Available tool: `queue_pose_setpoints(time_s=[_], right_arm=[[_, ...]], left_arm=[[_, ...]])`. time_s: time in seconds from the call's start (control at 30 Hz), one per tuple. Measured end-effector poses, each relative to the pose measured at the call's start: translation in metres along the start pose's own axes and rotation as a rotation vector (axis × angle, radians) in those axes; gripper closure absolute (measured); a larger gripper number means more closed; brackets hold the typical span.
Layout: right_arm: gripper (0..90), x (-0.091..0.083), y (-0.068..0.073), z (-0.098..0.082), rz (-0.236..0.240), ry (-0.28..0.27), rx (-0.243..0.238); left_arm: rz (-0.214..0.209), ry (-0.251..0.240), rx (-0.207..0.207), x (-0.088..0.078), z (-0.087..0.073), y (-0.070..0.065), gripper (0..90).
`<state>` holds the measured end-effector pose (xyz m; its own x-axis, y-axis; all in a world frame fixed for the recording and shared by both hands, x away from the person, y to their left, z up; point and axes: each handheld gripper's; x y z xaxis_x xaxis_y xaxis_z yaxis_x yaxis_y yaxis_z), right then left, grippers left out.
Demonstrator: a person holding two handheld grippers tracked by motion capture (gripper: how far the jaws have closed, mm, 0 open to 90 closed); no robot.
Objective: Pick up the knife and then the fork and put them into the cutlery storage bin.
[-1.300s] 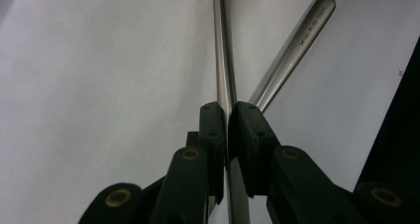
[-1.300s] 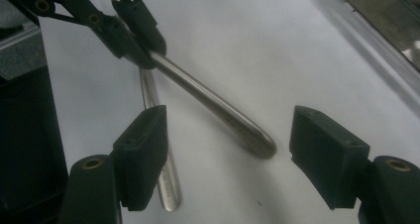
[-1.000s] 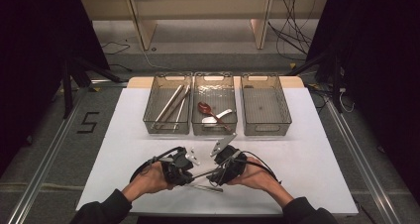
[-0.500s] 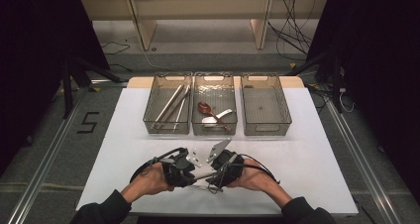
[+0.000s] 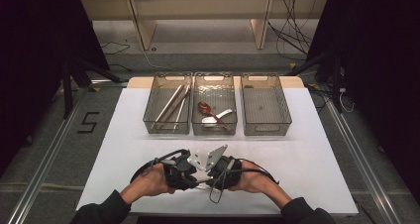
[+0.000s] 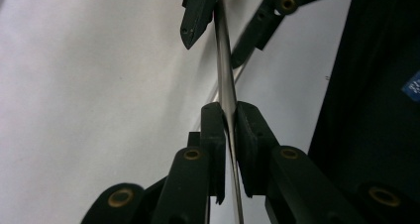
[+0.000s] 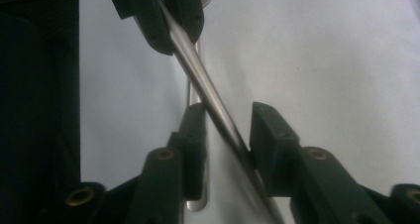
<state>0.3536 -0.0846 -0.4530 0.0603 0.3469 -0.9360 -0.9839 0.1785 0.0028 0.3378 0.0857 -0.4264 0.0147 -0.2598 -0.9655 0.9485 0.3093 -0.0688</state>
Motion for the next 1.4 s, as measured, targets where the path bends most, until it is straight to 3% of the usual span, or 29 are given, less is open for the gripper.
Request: queue_pose_setpoints(time_s=[0.17,0.33,0.37,0.43,0.5,0.6,0.7,0.83,0.97,1.2,1.4], right_arm=[[74.6,0.0,0.004,-0.001,-0.002,0.01,-0.063],[81.5,-0.001,0.009,-0.002,0.026,0.017,-0.124],[82.5,-0.001,0.009,-0.002,0.021,0.024,-0.164],[83.7,-0.002,0.011,-0.002,0.023,0.031,-0.192],[84.2,-0.003,0.012,-0.002,0.031,0.042,-0.196],[84.5,-0.004,0.013,-0.003,0.031,0.036,-0.167],[84.5,-0.007,0.009,-0.005,0.009,0.042,-0.141],[84.5,-0.012,0.002,-0.01,-0.017,0.041,-0.113],[84.5,-0.017,-0.005,-0.015,-0.039,0.038,-0.08],[84.5,-0.027,-0.015,-0.028,-0.078,0.052,-0.033],[84.5,-0.032,-0.028,-0.04,-0.129,0.076,0.051]], left_arm=[[-0.019,0.008,0.03,0.001,0.0,-0.001,82.3],[-0.025,0.015,0.061,0.002,-0.001,-0.001,81.9],[-0.026,0.016,0.071,0.002,-0.001,-0.001,81.8],[-0.025,0.023,0.097,0.001,-0.001,-0.002,81.5],[-0.026,0.006,0.081,0.002,-0.001,-0.003,80.6],[-0.015,-0.028,0.066,-0.003,-0.001,0.0,78.4],[-0.009,-0.089,0.033,-0.013,-0.003,0.004,69.5],[-0.01,-0.122,-0.01,-0.018,-0.006,0.008,58.3],[0.02,-0.163,-0.034,-0.022,-0.007,0.009,48.6],[0.047,-0.23,-0.1,-0.031,-0.013,0.016,38.7],[0.012,-0.297,-0.125,-0.035,-0.018,0.02,31.9]])
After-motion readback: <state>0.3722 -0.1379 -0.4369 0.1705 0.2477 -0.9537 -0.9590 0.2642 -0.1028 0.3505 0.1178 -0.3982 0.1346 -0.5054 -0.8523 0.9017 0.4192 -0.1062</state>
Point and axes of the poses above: each handheld gripper's, and its own axes: x roughly forward along the jaws, z roughly out of its top, y roughly to its left, and after that the axes turned 10 degrees about y, right-handed
